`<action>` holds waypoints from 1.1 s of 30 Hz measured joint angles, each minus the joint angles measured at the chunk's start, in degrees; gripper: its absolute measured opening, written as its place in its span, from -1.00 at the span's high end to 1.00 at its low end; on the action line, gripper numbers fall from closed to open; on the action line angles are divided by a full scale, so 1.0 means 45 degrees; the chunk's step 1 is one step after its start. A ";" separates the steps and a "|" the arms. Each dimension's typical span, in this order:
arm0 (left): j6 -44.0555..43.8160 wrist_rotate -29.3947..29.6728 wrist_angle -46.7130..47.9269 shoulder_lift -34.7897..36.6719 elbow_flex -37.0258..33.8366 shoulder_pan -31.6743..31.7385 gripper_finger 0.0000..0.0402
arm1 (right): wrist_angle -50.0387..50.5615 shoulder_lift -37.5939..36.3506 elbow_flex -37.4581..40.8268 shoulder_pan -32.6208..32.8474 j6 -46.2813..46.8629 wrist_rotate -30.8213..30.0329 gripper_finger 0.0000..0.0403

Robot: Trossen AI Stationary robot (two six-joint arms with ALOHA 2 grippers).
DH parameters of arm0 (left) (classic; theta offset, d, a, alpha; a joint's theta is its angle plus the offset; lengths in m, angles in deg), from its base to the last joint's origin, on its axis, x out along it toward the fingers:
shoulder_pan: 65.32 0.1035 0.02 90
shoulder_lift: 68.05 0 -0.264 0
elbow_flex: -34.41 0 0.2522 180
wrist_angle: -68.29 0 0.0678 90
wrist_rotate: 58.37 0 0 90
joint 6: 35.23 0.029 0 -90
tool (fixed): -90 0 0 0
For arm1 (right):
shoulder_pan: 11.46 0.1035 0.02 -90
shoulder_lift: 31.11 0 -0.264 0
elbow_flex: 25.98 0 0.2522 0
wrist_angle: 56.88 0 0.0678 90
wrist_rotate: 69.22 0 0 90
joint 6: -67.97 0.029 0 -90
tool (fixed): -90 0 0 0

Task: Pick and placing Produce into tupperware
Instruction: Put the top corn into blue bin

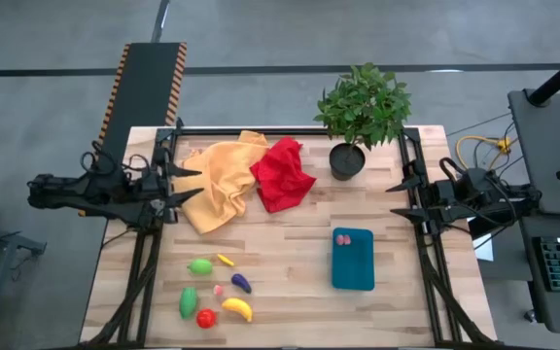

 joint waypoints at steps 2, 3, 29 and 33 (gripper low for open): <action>0.0017 0.0013 0.0083 -0.0223 0.0005 0.0000 0.11 | -0.0002 0.0000 0.0000 0.0000 -0.0005 0.0000 -0.11; 0.0017 0.0011 0.0086 -0.0350 0.0048 0.0000 0.08 | -0.0007 0.0000 0.0000 0.0000 -0.0001 0.0000 -0.11; -0.2427 -0.1410 0.6715 -0.7627 0.3554 -0.0237 -0.42 | -0.0191 0.0010 -0.0016 0.0000 -0.0008 -0.0011 -0.11; -0.3134 -0.1425 0.7752 -0.8755 0.4271 -0.0368 -0.42 | -0.0186 0.0010 -0.0015 0.0000 -0.0005 -0.0019 -0.11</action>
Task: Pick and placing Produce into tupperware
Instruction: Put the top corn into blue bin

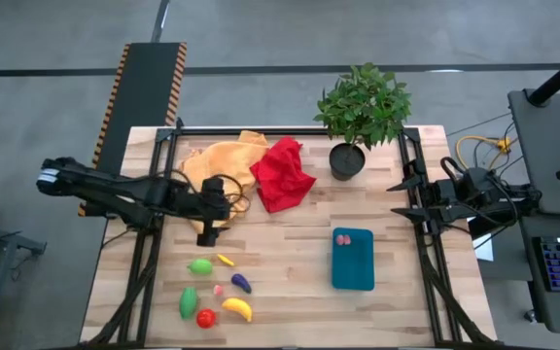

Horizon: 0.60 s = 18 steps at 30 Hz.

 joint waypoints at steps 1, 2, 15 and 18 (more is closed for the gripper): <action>-0.0228 -0.0017 0.0184 -0.0297 0.0108 -0.0043 -0.42 | -0.0005 0.0000 0.0000 0.0000 0.0000 0.0000 -0.11; -0.0356 -0.0054 0.0413 -0.0573 0.0242 -0.0060 -0.42 | 0.0000 0.0000 0.0000 0.0000 0.0000 0.0001 -0.11; -0.1911 -0.1370 0.1958 -0.2510 0.0952 -0.0185 -0.42 | 0.0032 0.0000 0.0005 0.0000 -0.0005 0.0007 -0.11; -0.2343 -0.1602 0.1968 -0.2604 0.0952 -0.0325 -0.42 | 0.0049 0.0000 0.0010 0.0000 -0.0008 0.0008 -0.11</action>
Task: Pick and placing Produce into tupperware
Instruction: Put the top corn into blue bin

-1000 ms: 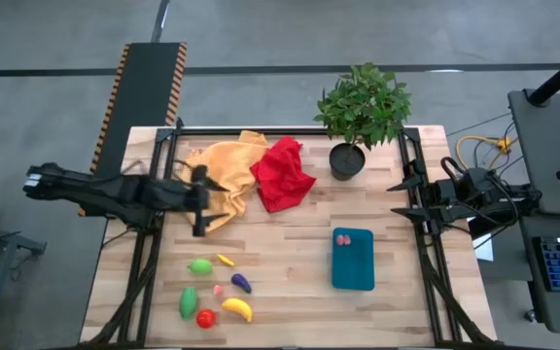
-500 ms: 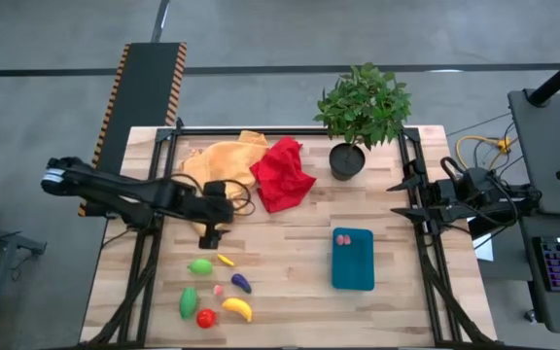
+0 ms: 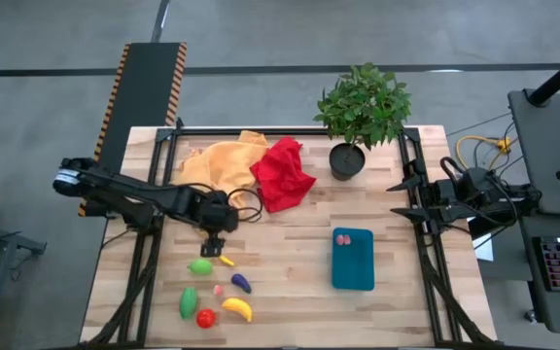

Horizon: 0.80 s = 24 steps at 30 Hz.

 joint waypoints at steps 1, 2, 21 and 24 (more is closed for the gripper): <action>-0.0282 -0.0049 0.0001 -0.0004 0.0000 -0.0053 -0.42 | 0.0000 0.0000 0.0000 0.0000 -0.0002 -0.0003 -0.11; -0.0564 -0.0113 0.0012 -0.0001 0.0000 -0.0092 -0.42 | 0.0000 0.0000 0.0000 0.0000 -0.0003 -0.0001 -0.11; -0.1512 -0.0771 0.0358 0.0018 -0.0160 -0.0601 -0.42 | -0.0092 0.0000 0.0010 -0.0001 -0.0517 -0.0003 -0.11; -0.1520 -0.0757 -0.0283 0.0018 -0.0500 -0.0965 -0.42 | -0.0092 0.0000 0.0010 0.0000 -0.0521 -0.0003 -0.11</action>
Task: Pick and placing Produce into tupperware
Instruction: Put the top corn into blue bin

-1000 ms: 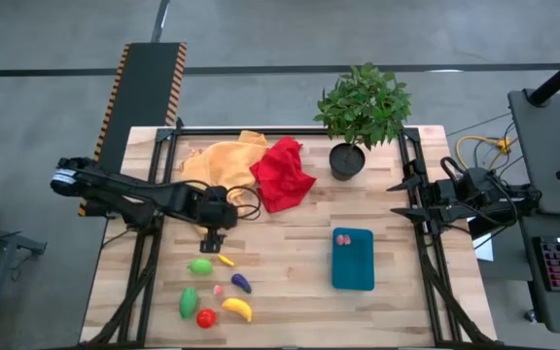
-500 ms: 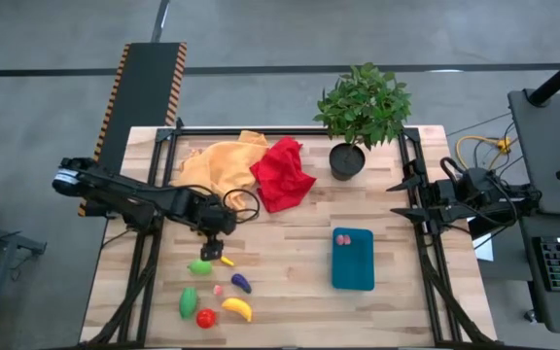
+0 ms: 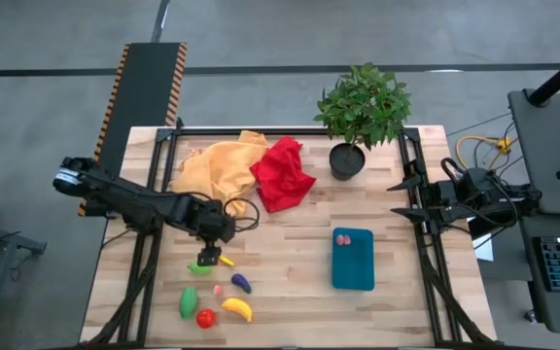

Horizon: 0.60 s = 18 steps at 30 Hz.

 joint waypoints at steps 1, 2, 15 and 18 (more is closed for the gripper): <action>-0.0004 0.0035 -0.0137 0.0000 -0.0110 -0.0137 -0.42 | -0.0004 0.0000 0.0000 0.0000 0.0000 0.0000 -0.11; -0.0018 0.0083 -0.0263 0.0000 -0.0213 -0.0267 -0.42 | -0.0005 0.0000 0.0000 -0.0003 -0.0003 0.0000 -0.11; -0.0024 0.1143 -0.2297 -0.1103 -0.0893 -0.1499 -0.42 | -0.0002 0.0000 0.0000 -0.0003 -0.0053 0.0000 -0.11; -0.0029 0.1115 -0.2238 -0.1909 -0.0904 -0.1580 -0.42 | 0.0000 0.0000 0.0000 -0.0005 -0.0053 -0.0005 -0.11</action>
